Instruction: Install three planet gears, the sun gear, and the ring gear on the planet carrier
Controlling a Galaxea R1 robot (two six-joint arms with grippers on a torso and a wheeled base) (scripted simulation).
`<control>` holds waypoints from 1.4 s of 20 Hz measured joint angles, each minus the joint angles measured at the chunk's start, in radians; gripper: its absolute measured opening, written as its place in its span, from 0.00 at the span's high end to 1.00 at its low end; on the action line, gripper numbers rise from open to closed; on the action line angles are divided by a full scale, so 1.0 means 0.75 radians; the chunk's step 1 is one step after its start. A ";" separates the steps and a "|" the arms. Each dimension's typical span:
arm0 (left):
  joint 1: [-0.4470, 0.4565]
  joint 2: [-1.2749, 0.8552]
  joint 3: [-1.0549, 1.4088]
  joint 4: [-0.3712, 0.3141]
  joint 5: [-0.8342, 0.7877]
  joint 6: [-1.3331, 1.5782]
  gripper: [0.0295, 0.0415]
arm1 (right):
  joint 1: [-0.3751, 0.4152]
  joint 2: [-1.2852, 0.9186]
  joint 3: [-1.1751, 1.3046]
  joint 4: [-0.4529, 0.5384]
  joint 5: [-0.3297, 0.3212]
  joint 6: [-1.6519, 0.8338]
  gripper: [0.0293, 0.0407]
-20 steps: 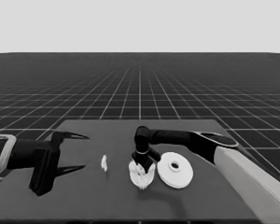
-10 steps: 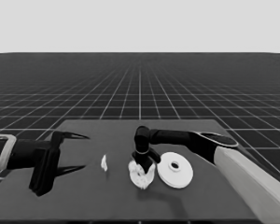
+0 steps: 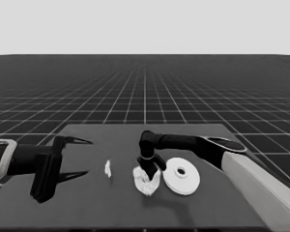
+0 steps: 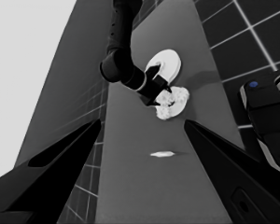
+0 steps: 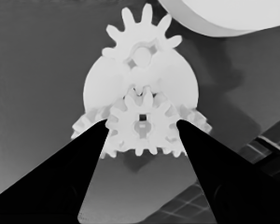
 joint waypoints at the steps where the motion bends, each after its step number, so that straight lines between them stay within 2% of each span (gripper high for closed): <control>1: 0.000 0.000 0.000 0.000 0.000 0.000 0.25 | 0.000 0.000 0.000 0.000 0.000 0.014 0.86; 4: 0.000 0.000 0.000 0.000 0.000 0.000 0.25 | 0.000 0.000 0.000 0.000 0.000 0.056 0.86; 6: 0.000 0.000 0.000 0.000 0.000 0.000 0.25 | 0.000 0.000 0.000 0.000 0.000 0.069 0.33; 7: 0.000 0.000 0.000 0.000 0.000 0.000 0.25 | 0.000 0.000 0.000 0.000 0.000 0.072 0.24; 8: 0.000 0.000 0.000 0.000 0.000 0.000 0.25 | 0.000 0.000 0.000 0.000 0.000 0.074 0.21; 14: 0.000 0.000 0.000 0.000 0.000 0.000 0.25 | 0.000 0.000 0.000 0.000 0.000 0.076 0.19; 15: 0.000 0.000 0.000 0.000 0.000 0.000 0.25 | 0.068 -0.009 0.048 0.063 -0.030 -0.448 0.12; 16: 0.000 0.000 0.000 0.000 0.000 0.000 0.25 | 0.120 -0.012 0.071 0.103 -0.041 -0.777 0.14; 17: 0.000 0.000 0.000 0.000 0.000 0.000 0.25 | 0.151 -0.014 0.081 0.127 -0.042 -0.974 0.17; 20: 0.000 0.000 0.000 0.000 0.000 0.000 0.25 | 0.183 -0.016 0.090 0.158 -0.040 -1.201 0.19; 24: 0.000 0.000 0.000 0.000 0.000 0.000 0.25 | 0.189 -0.017 0.091 0.166 -0.038 -1.253 0.19; 25: 0.000 0.000 0.000 0.000 0.000 0.000 0.25 | 0.022 -0.388 0.669 -0.120 0.166 -1.845 0.01; 26: 0.000 0.000 0.000 0.000 0.000 0.000 0.25 | -0.129 -0.931 1.072 -0.291 0.285 -2.231 0.11; 27: 0.000 0.000 0.000 0.000 0.000 0.000 0.25 | -0.211 -1.259 1.309 -0.392 0.355 -2.458 0.16; 28: 0.000 0.000 0.000 0.000 0.000 0.000 0.25 | -0.256 -1.443 1.451 -0.451 0.397 -2.592 0.18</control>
